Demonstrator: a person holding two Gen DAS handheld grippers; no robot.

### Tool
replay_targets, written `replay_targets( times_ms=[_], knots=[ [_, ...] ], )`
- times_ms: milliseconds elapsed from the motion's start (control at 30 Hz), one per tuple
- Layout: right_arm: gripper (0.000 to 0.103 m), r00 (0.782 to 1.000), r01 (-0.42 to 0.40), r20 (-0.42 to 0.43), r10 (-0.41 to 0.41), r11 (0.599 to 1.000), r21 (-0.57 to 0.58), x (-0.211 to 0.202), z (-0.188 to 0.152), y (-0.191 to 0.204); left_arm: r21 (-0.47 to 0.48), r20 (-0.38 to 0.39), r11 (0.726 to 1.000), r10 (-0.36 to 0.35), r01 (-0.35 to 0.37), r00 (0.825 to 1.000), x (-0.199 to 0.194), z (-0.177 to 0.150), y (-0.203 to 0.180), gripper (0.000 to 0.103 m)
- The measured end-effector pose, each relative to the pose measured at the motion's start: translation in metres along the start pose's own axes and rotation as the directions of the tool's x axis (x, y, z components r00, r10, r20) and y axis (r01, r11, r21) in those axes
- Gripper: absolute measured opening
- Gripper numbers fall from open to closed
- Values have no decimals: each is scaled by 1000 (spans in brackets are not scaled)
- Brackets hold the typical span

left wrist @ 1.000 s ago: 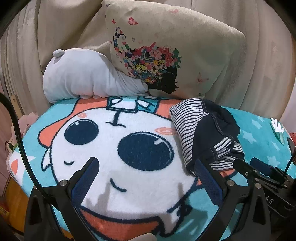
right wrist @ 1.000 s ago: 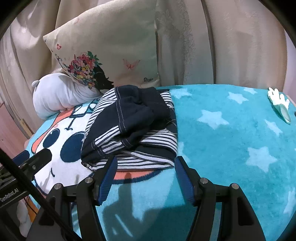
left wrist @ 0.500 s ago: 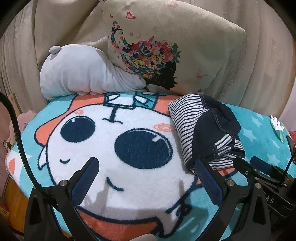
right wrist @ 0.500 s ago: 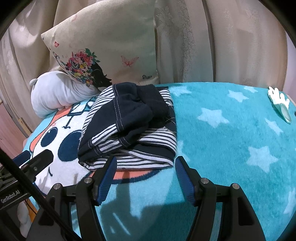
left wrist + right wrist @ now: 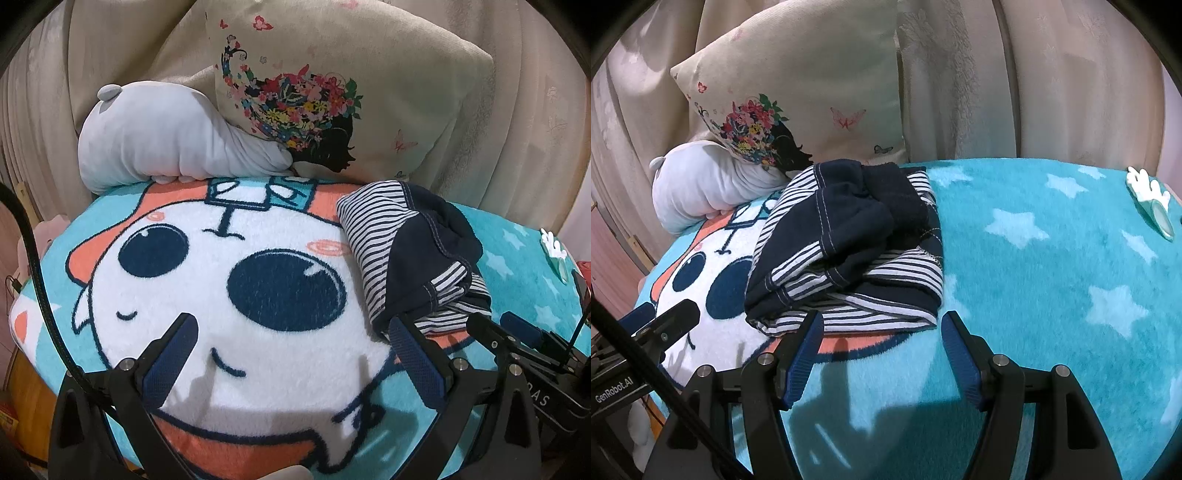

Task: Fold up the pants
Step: 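Release the bundle and pull both grippers back from it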

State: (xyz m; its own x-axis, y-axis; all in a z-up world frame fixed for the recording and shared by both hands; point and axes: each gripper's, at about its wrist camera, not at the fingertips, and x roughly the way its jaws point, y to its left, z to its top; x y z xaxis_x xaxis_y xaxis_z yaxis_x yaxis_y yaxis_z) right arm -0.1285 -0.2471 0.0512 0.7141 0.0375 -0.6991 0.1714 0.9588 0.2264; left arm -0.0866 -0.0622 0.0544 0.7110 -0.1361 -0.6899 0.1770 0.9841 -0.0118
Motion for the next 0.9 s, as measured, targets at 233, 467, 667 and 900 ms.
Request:
replay_targets(
  times_ms=[233, 467, 667, 900],
  knots=[
    [70, 1000, 1, 0, -1, 1000, -2, 1, -1, 0, 3, -1, 1000, -4, 4, 1000, 0, 0, -1, 103],
    [70, 1000, 4, -4, -4, 1000, -14, 1, -2, 1, -2, -14, 1000, -10, 10, 1000, 3, 0, 0, 103],
    [70, 1000, 8, -12, -8, 1000, -17, 3, -2, 0, -22, -51, 1000, -8, 7, 999, 14, -2, 5, 103],
    [71, 999, 27, -26, -27, 1000, -4, 6, -3, -3, -40, -121, 999, 19, -24, 992, 38, -13, 16, 103]
  ],
)
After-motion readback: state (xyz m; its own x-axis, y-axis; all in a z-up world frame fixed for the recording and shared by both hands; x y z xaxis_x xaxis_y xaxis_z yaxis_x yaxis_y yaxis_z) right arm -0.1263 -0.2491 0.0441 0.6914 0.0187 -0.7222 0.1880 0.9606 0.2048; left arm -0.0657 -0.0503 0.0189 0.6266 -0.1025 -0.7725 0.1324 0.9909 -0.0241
